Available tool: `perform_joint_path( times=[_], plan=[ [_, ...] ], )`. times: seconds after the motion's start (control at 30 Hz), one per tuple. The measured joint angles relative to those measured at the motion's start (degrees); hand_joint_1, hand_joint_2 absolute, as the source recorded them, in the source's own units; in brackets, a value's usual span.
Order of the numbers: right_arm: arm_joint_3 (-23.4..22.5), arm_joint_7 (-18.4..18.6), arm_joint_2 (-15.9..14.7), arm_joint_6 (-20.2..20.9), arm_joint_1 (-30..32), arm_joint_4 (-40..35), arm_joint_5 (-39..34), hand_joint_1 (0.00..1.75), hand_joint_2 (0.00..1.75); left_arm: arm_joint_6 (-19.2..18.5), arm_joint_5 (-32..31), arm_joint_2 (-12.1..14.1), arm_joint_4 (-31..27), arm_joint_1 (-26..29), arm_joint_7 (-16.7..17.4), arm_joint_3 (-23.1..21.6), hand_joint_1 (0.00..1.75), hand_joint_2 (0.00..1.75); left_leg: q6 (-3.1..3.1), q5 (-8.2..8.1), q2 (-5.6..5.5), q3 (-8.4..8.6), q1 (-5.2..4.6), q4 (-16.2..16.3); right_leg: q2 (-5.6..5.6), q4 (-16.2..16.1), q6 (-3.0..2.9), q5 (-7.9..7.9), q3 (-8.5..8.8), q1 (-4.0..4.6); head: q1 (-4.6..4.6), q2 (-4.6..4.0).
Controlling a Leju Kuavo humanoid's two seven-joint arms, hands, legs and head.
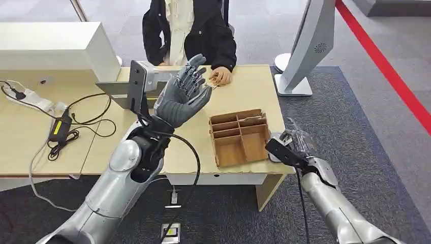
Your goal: Pass the card to the sensor for recognition and then transmit it.
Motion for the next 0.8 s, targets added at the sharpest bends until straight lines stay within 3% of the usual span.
perform_joint_path(
  times=[0.3,0.43,0.63,0.8],
  plan=[
    [0.0,0.0,-0.6,0.0,-3.8,-3.3,0.4,1.75,1.75,0.1,-0.1,-0.2,0.0,-0.4,-0.4,0.0,0.00,1.75,-0.01,0.01,0.01,0.01,0.00,0.0,0.00,0.0,0.00,0.00,0.00,0.00,0.00,0.00],
    [0.0,-0.1,-1.1,-0.1,-6.6,-4.5,1.1,1.75,1.75,1.8,0.6,-0.3,0.0,-1.3,-0.6,-0.1,0.00,1.75,-0.01,0.01,0.02,0.01,0.00,0.0,0.00,0.0,0.00,0.01,-0.02,-0.01,-0.02,0.00],
    [0.0,-3.0,-2.1,-3.3,-11.5,-4.6,4.4,1.75,1.75,3.2,2.2,-0.3,0.0,-2.3,-1.5,-1.1,0.00,1.75,-0.01,0.01,0.01,-0.01,-0.01,0.0,0.00,0.0,0.01,0.01,-0.02,-0.01,0.00,0.00],
    [0.0,-5.1,-2.2,-2.8,-17.2,-4.0,5.4,1.75,1.75,2.7,2.6,-0.3,0.2,-2.6,-2.3,-1.4,0.00,1.75,-0.01,0.01,0.02,-0.01,-0.03,0.0,0.04,0.0,0.00,0.01,-0.04,-0.02,0.00,0.00]
  ],
)
